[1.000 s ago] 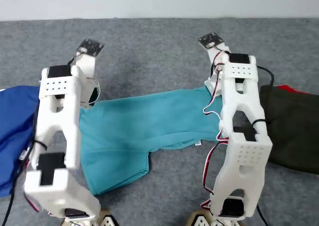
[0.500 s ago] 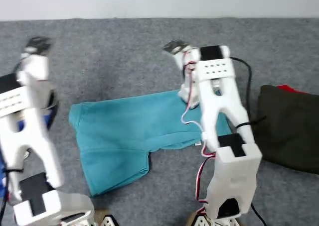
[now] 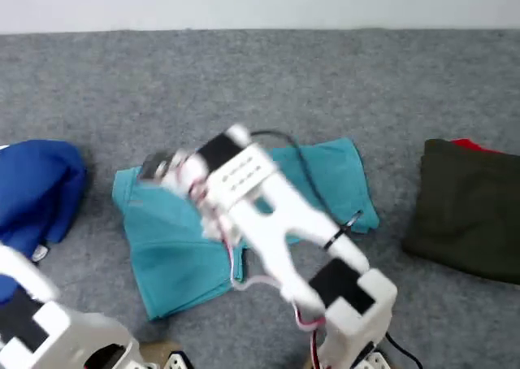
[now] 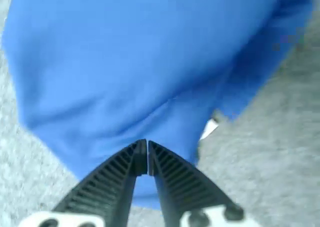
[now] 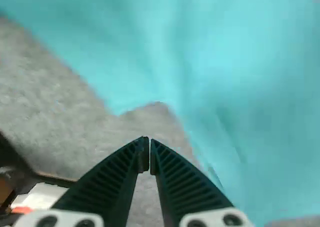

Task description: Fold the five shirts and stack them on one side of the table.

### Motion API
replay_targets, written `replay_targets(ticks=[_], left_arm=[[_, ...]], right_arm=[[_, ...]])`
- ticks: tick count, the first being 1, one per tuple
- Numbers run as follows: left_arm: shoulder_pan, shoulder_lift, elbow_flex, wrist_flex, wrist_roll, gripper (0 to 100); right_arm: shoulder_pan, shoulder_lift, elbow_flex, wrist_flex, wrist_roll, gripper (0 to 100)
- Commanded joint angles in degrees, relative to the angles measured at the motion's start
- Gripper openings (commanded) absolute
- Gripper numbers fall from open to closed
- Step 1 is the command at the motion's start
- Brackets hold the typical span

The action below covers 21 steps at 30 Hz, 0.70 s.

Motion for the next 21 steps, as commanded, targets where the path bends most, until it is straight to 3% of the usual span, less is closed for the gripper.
replay_targets(ticks=[1, 5, 11, 21], left_arm=[[-3.43, 0.26, -1.98, -0.97, -2.11, 2], [-5.45, 0.53, -1.98, -0.79, -2.99, 2], [-7.65, -0.09, -1.98, -0.70, -3.52, 2], [-10.55, -0.18, -3.12, 0.26, -3.78, 2]], right_arm=[[-6.11, -5.76, 5.98, -5.49, -1.41, 9.1], [-12.79, -6.02, 13.45, -13.93, -0.88, 22.8], [-19.91, -5.85, 18.90, -22.02, -0.79, 23.6], [-21.58, -0.22, 23.21, -31.96, 2.29, 23.4]])
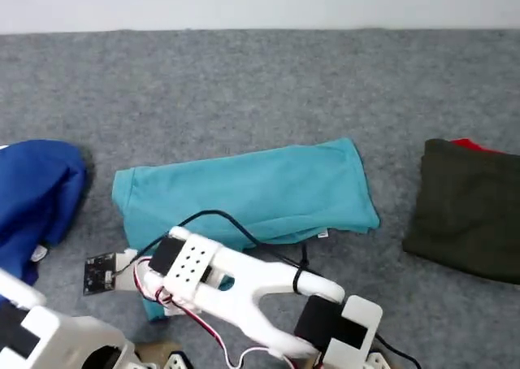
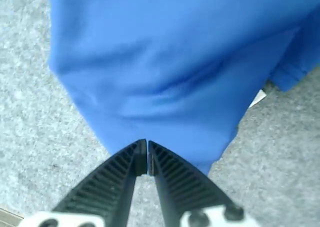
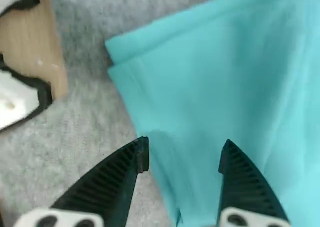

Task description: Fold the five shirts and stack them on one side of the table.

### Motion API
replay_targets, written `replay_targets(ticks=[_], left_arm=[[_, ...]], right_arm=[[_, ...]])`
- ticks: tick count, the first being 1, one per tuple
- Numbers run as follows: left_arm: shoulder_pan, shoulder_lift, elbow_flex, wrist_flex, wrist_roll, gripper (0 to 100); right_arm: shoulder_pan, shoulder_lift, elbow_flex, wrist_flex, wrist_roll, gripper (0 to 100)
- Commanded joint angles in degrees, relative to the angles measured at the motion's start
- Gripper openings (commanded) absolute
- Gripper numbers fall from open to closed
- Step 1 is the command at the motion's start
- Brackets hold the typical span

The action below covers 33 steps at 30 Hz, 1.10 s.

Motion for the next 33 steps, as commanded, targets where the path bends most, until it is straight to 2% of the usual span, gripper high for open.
replay_targets(ticks=[1, 7, 16, 24, 33], left_arm=[[-1.32, -1.05, -3.30, 0.26, -0.62, 2], [-2.37, -1.05, -5.14, 0.26, -0.62, 2], [-2.37, -1.05, -5.41, 0.26, -0.62, 2], [-1.93, -1.05, -5.41, 0.26, -1.76, 2], [-0.44, -0.97, -5.41, 0.18, -1.76, 2]], right_arm=[[-0.57, 2.77, -0.35, -1.27, 3.60, 23.4], [0.13, 10.33, -5.54, 0.57, 4.31, 21.7], [0.92, 15.96, -12.75, 1.19, 4.40, 0.9], [3.47, 9.63, -13.89, 1.36, 4.66, 1.0], [11.12, 5.67, -19.08, 1.54, 4.31, 1.0]])
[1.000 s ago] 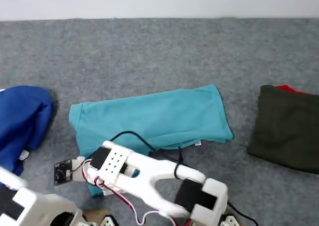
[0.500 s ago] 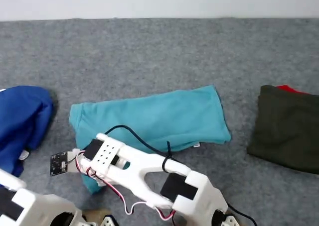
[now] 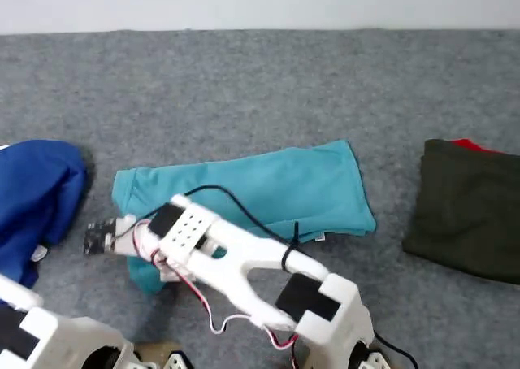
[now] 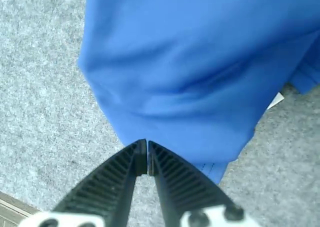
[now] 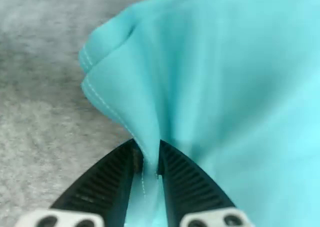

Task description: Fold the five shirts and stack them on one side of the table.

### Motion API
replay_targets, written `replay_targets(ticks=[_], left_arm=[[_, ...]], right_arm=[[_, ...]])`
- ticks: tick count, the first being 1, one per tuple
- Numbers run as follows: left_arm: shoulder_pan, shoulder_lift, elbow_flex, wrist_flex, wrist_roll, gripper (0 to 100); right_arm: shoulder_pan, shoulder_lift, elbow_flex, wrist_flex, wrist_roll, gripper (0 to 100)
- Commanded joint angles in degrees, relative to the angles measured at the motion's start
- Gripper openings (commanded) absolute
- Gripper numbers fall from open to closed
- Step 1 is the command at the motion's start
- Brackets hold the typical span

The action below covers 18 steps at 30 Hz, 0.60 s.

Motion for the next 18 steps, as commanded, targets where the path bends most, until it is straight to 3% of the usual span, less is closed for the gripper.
replay_targets(ticks=[1, 13, 18], left_arm=[[1.32, -0.97, -2.51, 0.18, -0.53, 2], [1.93, -0.97, -2.51, 0.18, -0.53, 2], [2.02, -0.70, -2.51, 0.18, -0.53, 2]], right_arm=[[4.35, -3.56, -6.33, 0.66, 0.18, 1.0], [12.53, 6.37, -19.60, 0.66, 0.18, 2.2], [13.85, 7.34, -20.40, 1.36, 0.09, 19.5]])
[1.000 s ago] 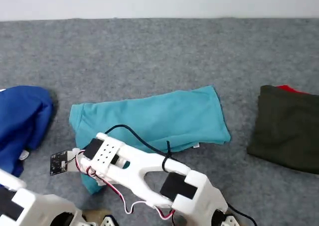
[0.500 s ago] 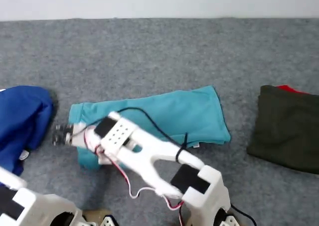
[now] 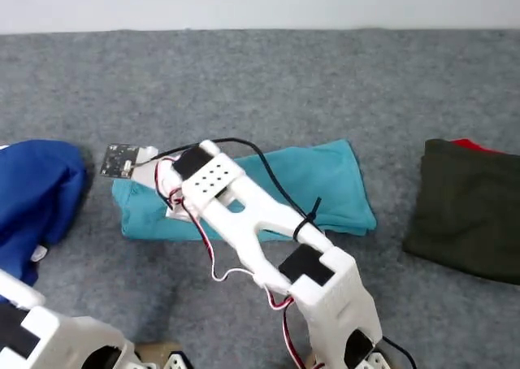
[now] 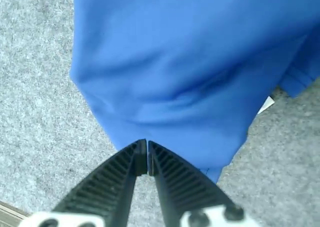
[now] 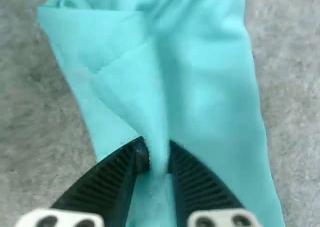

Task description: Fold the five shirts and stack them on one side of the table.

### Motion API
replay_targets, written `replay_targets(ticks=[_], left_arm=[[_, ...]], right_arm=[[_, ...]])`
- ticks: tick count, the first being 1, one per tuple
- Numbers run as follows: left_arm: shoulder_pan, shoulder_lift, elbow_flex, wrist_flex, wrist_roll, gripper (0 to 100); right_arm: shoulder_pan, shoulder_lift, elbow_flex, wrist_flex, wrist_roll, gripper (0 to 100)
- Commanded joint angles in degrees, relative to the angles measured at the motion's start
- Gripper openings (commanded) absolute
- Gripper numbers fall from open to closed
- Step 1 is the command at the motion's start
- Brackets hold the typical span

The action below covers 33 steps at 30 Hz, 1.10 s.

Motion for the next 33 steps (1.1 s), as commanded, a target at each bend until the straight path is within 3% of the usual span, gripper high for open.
replay_targets(ticks=[1, 8, 16, 20, 27, 33], left_arm=[[0.35, -0.62, -2.51, 0.18, -0.53, 2], [0.44, -0.53, -2.51, 0.09, -0.53, 2], [0.44, -0.53, -2.51, 0.09, -0.53, 2], [1.14, -0.97, -2.51, 0.18, -0.53, 2], [1.14, -1.05, -2.59, 1.49, -0.53, 2], [1.23, -1.05, -2.77, 2.55, -0.53, 2]], right_arm=[[1.89, -0.66, -3.16, 1.19, -0.09, 22.4], [4.35, -0.75, -5.10, 1.54, -4.31, 22.8], [-0.75, -1.45, -15.65, 14.02, -4.57, 0.4], [-1.63, 2.24, -15.74, 12.53, -4.40, 1.7], [5.05, 13.67, -16.09, 12.35, -4.57, 0.9], [4.62, 10.42, -19.69, 18.51, -4.66, 0.9]])
